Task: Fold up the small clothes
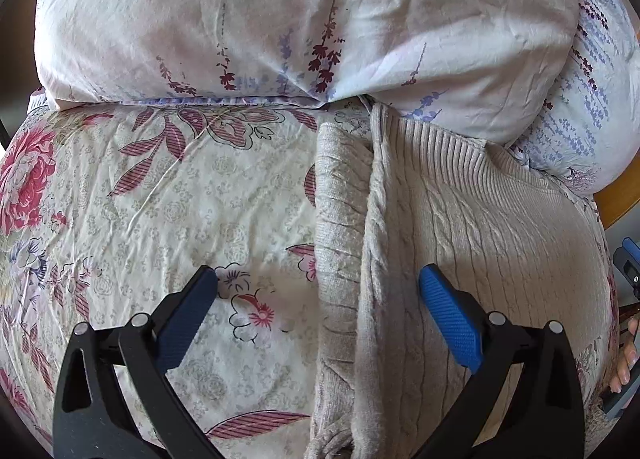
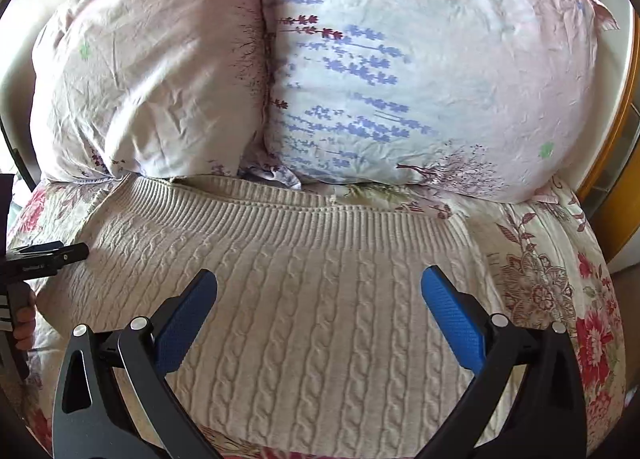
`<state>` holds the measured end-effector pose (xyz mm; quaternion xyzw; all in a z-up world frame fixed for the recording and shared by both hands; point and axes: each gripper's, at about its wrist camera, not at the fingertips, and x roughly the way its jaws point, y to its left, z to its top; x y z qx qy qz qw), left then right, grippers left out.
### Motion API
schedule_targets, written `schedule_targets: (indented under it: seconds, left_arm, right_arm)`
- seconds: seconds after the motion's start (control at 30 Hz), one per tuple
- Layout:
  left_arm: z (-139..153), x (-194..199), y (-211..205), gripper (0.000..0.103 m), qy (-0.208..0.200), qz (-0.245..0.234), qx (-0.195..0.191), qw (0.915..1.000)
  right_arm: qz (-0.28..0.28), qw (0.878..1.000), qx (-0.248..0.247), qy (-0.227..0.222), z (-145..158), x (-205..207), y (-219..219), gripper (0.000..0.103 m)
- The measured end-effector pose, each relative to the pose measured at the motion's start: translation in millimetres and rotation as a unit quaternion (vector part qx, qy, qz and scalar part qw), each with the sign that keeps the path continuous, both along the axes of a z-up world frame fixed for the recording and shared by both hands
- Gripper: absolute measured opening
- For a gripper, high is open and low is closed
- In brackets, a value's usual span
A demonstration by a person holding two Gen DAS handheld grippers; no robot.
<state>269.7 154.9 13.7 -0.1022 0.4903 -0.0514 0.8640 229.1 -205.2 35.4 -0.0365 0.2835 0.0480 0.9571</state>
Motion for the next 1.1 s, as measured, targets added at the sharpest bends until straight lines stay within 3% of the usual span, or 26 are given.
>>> schedule_targets:
  seconds: [0.13,0.3,0.47,0.53,0.63,0.8,0.87,0.9,1.1]
  left_arm:
    - [0.2,0.7,-1.3,0.101,0.009,-0.013,0.006,0.9999]
    - [2.7,0.3,6.6,0.101,0.000,-0.014,-0.032,0.9994]
    - [3.2,1.8,6.5,0.099,-0.004,-0.019,-0.038,0.9991]
    - [3.7,1.5,6.8,0.089,-0.013,-0.019,-0.043,0.9988]
    - [3.5,3.1,6.1,0.071,-0.011,-0.025,-0.051,0.9983]
    - [3.6,11.6,-5.8,0.058,-0.003,-0.033,-0.049,0.9982]
    - [3.6,13.9,-10.2,0.047,-0.003,-0.033,-0.054,0.9980]
    - [1.9,15.8,-11.1,0.032,0.003,-0.038,-0.074,0.9965]
    - [0.2,17.1,-7.7,0.020,0.002,-0.013,-0.131,0.9913]
  right_arm:
    - [0.014,0.999,0.015,0.036,-10.1,8.7,18.8,0.102]
    - [0.002,0.999,0.029,0.041,-26.2,16.5,28.1,0.102]
    - [-0.015,0.999,-0.010,0.043,-45.6,24.5,41.7,0.102]
    - [-0.031,0.997,-0.055,0.051,-58.1,29.9,50.7,0.102]
    - [-0.036,0.998,-0.036,0.039,-61.3,26.5,47.9,0.102]
    - [-0.033,0.998,-0.025,0.040,-61.3,24.5,46.2,0.102]
    - [-0.032,0.998,-0.021,0.040,-61.6,25.5,46.0,0.102]
    - [-0.031,0.999,-0.020,0.040,-62.2,25.7,45.6,0.102]
    - [-0.025,0.999,-0.012,0.041,-64.6,30.4,40.7,0.102]
